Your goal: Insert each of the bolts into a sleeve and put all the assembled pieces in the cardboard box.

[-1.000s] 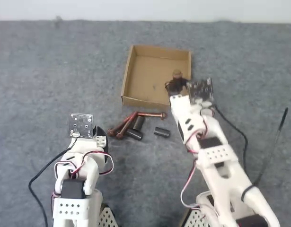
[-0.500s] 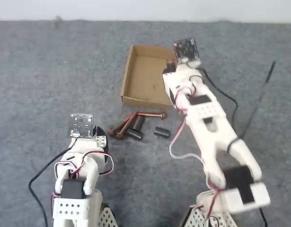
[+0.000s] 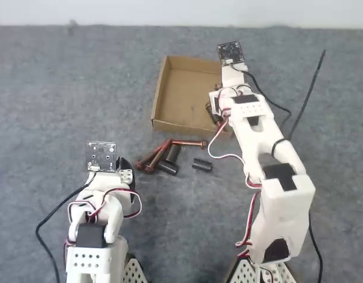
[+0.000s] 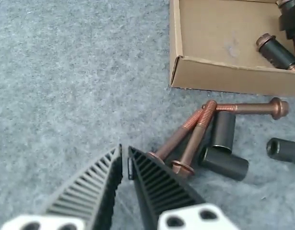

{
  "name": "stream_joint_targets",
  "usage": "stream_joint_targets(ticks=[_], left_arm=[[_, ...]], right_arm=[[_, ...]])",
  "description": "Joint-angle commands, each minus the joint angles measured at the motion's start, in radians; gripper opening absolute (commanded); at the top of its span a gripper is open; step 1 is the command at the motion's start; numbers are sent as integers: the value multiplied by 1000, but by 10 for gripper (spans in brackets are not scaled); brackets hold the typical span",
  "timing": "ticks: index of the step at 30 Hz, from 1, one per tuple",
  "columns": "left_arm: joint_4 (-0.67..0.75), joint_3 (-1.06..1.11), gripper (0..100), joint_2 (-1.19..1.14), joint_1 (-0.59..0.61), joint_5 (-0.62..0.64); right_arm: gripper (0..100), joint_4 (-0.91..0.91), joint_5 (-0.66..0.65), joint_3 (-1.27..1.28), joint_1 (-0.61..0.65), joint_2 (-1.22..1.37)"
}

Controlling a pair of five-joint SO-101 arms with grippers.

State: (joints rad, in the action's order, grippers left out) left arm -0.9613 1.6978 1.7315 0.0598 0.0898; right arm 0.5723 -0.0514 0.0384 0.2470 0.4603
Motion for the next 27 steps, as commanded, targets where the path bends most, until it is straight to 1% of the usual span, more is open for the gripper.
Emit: stream_joint_targets(ticks=[1,5,8,10,13,18,21,27], left_arm=[[2,-7,18,3,3,-9],[2,-7,18,3,3,-9],[2,-7,18,3,3,-9],[2,-7,18,3,3,-9],[2,-7,18,3,5,-9],[2,-7,19,3,5,-9],[0,-7,19,3,5,-9],[-2,-7,19,3,5,-9]], right_arm=[[6,79,-14,-126,-8,-4],[22,148,-14,-181,-8,2],[102,214,-12,-204,-8,1],[136,236,-12,-207,-7,-5],[111,255,-12,-227,-7,-13],[2,334,-12,-233,4,-116],[17,438,-11,-233,27,-216],[17,708,-11,-230,125,-392]])
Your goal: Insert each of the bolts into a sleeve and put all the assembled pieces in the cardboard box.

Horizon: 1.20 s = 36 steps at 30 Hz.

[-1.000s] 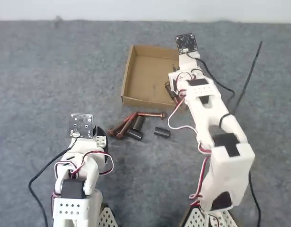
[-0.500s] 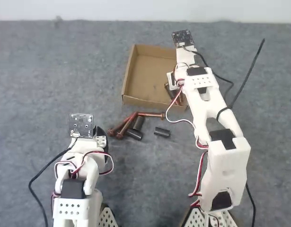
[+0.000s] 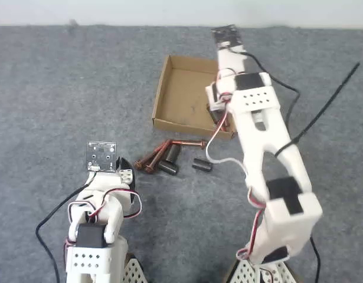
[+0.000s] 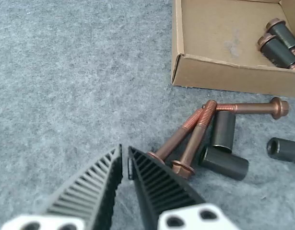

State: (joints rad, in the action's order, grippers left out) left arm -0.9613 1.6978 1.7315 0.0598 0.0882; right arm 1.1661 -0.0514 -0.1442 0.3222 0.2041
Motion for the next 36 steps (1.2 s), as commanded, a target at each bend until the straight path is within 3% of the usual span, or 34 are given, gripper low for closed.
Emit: stream_joint_targets(ticks=[1,8,16,28,36], left_arm=[[-2,-7,19,3,5,-8],[-3,-7,19,3,5,-8],[-5,-7,18,3,6,-8],[-21,-7,17,3,6,-8],[-21,-7,17,3,6,-8]], right_arm=[[17,162,-11,-46,73,-159],[17,478,-12,-44,251,-271],[20,555,-49,71,394,-348],[21,243,204,319,420,-348],[22,-41,230,440,418,-346]])
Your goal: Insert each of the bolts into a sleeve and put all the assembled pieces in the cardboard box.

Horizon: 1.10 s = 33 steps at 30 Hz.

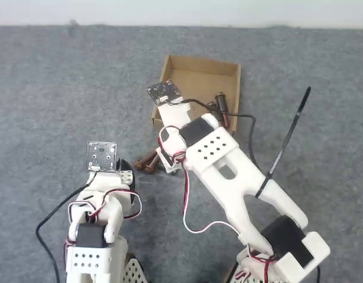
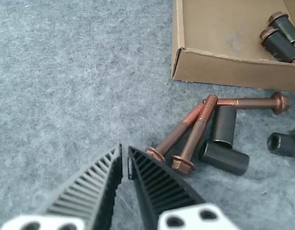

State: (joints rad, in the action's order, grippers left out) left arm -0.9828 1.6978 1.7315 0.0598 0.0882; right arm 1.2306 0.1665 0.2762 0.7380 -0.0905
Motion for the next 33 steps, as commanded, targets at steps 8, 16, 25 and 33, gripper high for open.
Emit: stream_joint_targets(ticks=[8,16,25,33], left_arm=[[2,-7,18,3,6,-8],[3,-7,18,5,6,-8],[3,-7,19,5,6,-8],[3,-7,19,6,6,-8]], right_arm=[[100,-302,38,146,2,-51],[106,-383,77,160,2,18],[106,-441,149,78,-54,205],[106,-441,198,25,-62,314]])
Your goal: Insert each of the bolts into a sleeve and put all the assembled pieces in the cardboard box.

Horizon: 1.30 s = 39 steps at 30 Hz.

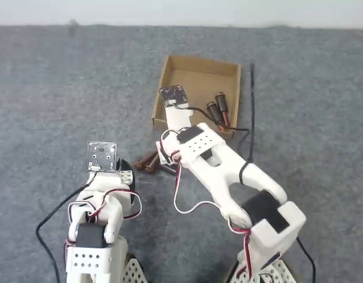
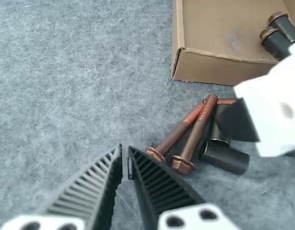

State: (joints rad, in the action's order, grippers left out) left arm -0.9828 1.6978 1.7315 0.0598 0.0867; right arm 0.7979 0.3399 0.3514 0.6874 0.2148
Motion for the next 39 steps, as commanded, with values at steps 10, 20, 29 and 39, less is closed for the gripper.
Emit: stream_joint_targets(ticks=[10,20,29,39], left_arm=[[3,-7,19,6,5,-6],[3,-7,19,6,5,-6],[3,-7,19,6,5,-6],[3,-7,19,6,5,-6]], right_arm=[[106,-31,74,-72,-10,25],[104,-54,75,-129,-12,148],[3,25,43,-137,-18,151],[19,300,-140,-130,-90,-56]])
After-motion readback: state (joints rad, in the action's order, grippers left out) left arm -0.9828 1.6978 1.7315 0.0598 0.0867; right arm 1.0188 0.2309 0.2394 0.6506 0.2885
